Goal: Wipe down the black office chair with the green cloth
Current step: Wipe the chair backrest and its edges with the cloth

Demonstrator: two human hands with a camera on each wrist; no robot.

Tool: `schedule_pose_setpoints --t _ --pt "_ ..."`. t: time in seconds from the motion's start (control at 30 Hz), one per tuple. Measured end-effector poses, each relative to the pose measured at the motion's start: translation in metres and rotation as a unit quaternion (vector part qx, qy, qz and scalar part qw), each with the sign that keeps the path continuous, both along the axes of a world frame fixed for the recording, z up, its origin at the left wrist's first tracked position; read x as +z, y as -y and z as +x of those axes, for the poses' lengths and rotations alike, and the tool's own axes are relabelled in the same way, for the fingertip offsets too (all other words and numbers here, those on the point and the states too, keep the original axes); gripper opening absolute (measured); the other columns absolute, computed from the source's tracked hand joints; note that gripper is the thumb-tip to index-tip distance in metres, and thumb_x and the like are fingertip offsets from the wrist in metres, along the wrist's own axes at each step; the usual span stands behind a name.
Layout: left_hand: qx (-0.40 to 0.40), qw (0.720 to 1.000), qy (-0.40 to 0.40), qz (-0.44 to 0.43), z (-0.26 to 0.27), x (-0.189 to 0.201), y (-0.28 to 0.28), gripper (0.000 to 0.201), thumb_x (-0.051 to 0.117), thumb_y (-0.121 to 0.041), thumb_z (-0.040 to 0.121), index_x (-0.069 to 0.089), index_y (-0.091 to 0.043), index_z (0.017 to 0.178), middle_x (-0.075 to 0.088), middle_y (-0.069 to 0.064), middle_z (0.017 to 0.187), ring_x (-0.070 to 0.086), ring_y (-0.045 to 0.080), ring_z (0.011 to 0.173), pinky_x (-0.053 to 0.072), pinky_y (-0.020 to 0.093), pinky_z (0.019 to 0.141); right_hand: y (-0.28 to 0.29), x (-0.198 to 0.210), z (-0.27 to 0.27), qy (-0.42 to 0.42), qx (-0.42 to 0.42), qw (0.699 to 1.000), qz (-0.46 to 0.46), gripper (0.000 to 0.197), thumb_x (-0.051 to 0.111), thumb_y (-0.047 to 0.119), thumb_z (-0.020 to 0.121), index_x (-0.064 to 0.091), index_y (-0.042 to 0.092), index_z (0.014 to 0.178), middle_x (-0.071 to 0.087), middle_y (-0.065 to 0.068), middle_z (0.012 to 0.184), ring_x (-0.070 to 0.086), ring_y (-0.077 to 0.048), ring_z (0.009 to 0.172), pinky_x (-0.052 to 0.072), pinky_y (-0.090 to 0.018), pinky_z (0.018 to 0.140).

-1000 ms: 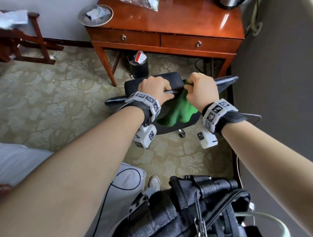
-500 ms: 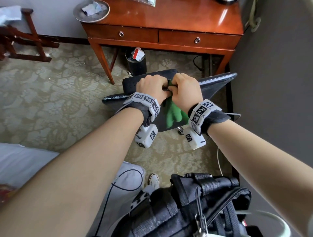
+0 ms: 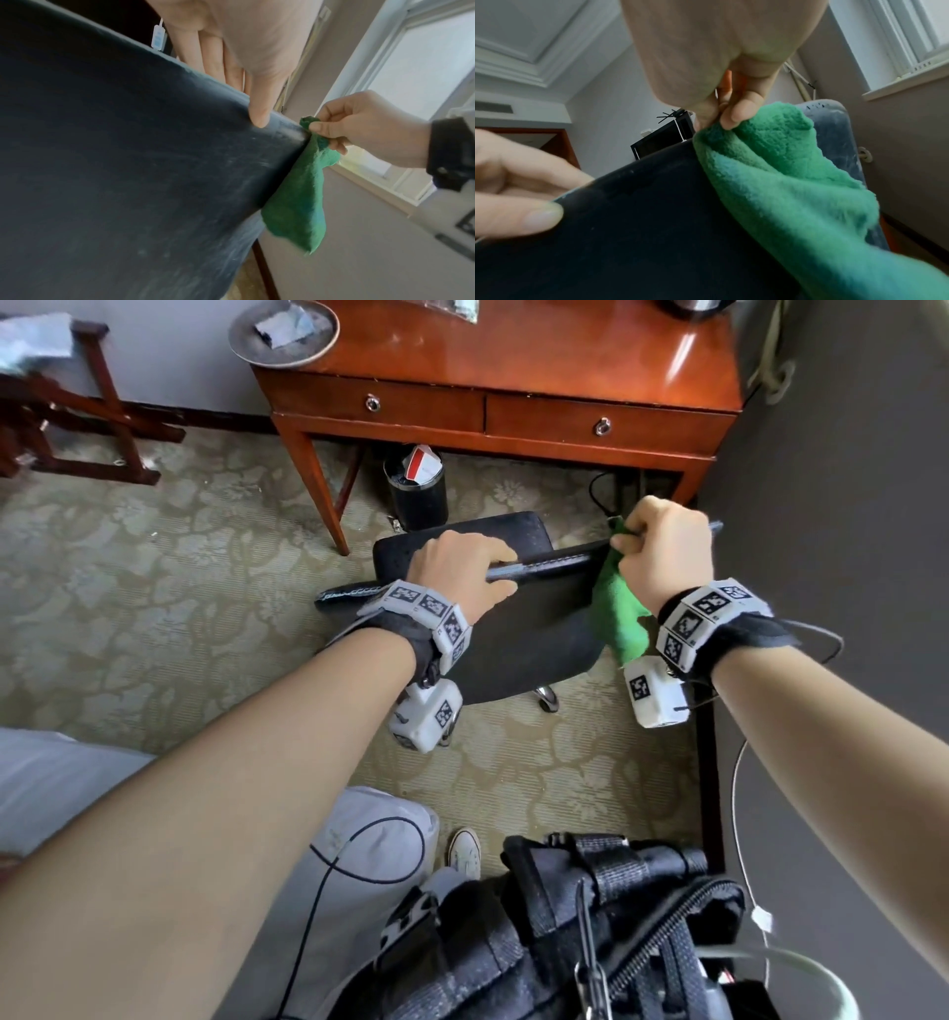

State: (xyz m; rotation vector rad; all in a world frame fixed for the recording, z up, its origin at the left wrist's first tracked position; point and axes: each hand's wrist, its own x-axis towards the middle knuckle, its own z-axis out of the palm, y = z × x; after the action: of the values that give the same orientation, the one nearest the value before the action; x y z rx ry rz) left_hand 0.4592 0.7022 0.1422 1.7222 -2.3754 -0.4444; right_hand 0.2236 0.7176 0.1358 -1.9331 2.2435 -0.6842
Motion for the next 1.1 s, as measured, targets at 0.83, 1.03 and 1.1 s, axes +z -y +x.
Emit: schedule_pose_setpoints --t 0.83,1.03,1.1 --pt "0.069 0.997 -0.01 -0.029 0.022 -0.011 -0.011 0.027 0.07 -0.054 0.082 0.072 -0.039 0.105 0.073 -0.009 0.102 0.066 0.026 0.098 0.054 0.039 0.082 -0.012 0.001 0.049 -0.034 0.068 0.997 0.025 0.014 0.056 0.019 0.091 0.054 0.006 0.096 0.061 -0.017 0.1 0.057 -0.039 0.09 0.041 -0.04 0.072" --pt "0.078 0.996 -0.007 -0.032 0.002 -0.012 -0.013 0.026 0.07 -0.052 0.081 0.071 -0.038 0.103 0.073 0.0 0.1 0.065 0.033 0.1 0.047 0.036 0.074 -0.021 -0.002 0.094 -0.014 0.109 0.993 0.041 0.013 0.057 0.015 0.088 0.054 0.006 0.097 0.06 -0.014 0.101 0.058 -0.039 0.088 0.045 -0.042 0.07" --pt "0.073 0.997 -0.004 -0.035 0.0 -0.011 -0.014 0.024 0.069 -0.049 0.082 0.071 -0.035 0.102 0.071 0.007 0.099 0.063 0.037 0.1 0.04 0.035 0.07 -0.023 -0.002 0.104 -0.025 0.126 0.991 0.042 0.015 0.056 0.013 0.087 0.053 0.006 0.1 0.059 -0.014 0.103 0.058 -0.038 0.088 0.042 -0.041 0.067"
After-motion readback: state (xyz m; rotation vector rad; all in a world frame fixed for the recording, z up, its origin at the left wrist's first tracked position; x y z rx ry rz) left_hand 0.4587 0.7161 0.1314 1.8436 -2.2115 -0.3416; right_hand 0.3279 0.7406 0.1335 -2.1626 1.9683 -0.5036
